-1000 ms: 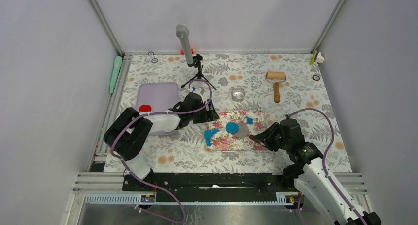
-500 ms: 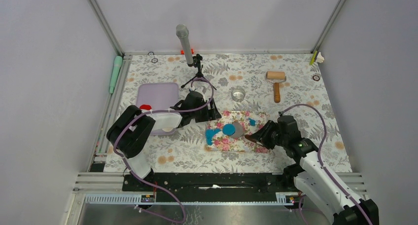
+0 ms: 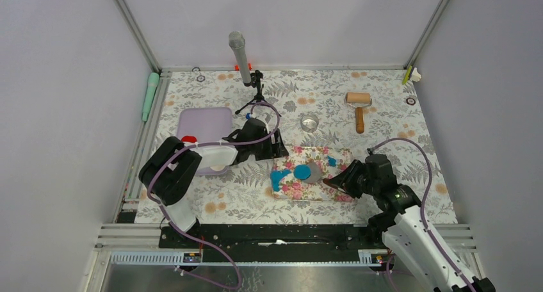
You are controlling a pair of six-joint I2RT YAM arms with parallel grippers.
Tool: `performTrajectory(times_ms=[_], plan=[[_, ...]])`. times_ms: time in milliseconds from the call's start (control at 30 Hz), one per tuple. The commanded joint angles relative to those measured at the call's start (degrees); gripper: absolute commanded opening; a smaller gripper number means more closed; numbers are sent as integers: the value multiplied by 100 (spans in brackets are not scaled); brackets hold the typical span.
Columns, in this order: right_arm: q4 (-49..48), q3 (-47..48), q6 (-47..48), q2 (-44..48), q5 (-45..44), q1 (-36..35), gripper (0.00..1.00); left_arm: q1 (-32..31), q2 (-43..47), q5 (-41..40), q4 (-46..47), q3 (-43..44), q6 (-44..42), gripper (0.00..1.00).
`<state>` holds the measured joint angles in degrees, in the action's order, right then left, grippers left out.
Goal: Roll out the dumpling wrappers from the dough
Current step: Scoop the dumpling wrapper from the work surface.
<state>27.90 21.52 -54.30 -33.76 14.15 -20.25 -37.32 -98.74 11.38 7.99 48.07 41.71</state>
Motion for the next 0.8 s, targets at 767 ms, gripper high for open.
performTrajectory(times_ms=[767], plan=[[460,2140,904,-714,46,-24,0,1603,2304,-686,-3681,719,-618,71]])
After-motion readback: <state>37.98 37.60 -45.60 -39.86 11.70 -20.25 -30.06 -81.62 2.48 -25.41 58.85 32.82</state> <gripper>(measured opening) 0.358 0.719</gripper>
